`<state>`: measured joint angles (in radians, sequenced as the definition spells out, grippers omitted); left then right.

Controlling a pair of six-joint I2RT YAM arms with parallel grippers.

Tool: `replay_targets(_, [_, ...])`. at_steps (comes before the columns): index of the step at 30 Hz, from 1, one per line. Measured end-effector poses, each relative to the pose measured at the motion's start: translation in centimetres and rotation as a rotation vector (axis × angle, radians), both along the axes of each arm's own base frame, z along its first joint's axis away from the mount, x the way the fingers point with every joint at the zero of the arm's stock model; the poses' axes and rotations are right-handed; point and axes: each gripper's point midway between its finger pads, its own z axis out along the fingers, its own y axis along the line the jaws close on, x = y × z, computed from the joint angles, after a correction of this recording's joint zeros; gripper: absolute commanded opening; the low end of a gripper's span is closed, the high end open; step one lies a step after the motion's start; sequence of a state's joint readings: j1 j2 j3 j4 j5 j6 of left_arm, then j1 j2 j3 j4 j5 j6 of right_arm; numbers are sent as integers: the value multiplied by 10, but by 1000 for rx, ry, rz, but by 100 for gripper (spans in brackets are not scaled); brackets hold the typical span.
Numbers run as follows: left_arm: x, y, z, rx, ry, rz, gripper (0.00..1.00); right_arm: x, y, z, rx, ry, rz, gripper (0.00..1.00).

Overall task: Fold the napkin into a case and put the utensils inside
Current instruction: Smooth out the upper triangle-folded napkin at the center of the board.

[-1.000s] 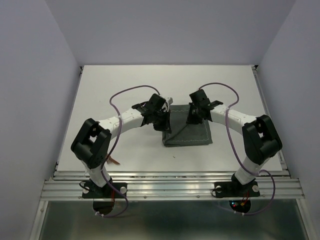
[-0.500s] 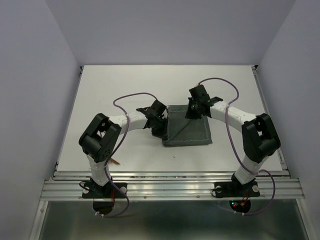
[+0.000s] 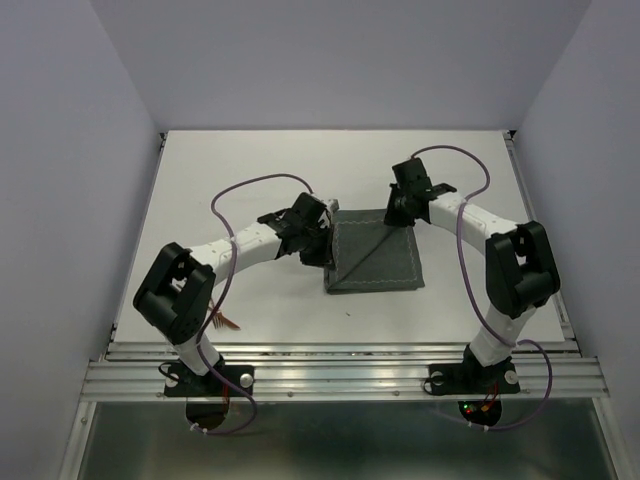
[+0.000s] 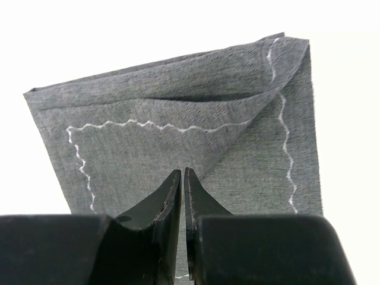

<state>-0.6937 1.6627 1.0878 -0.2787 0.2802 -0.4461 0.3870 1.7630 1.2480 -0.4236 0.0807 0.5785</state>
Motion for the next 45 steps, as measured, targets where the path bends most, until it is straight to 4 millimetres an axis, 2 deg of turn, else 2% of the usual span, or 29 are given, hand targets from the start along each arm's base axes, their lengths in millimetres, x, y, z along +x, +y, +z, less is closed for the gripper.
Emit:
replay_targets(4, [-11,-1,0,-30,22,-29,0,6,-6,0,-19,2,-7,12])
replay_targets(11, [-30,7,-27,-2,108,-46,0,14,-15,-3,-44,12,-14,12])
replay_targets(19, [-31,9,-45,30,141,-42,0,31,-29,-23,-86,44,-41,11])
replay_targets(28, [-31,9,-46,32,142,-42,0,50,-33,-39,-131,53,-49,9])
replay_targets(33, [-31,10,-46,33,142,-42,0,50,-35,-43,-142,60,-50,10])
replay_targets(37, [-26,8,-40,40,131,-36,0,51,-38,-36,-153,43,-54,11])
replay_targets(42, [-13,0,-24,22,91,-31,0,54,-45,-3,-160,-29,-70,11])
replay_targets(45, [2,-7,-8,7,48,-19,0,56,-51,17,-158,-76,-88,12])
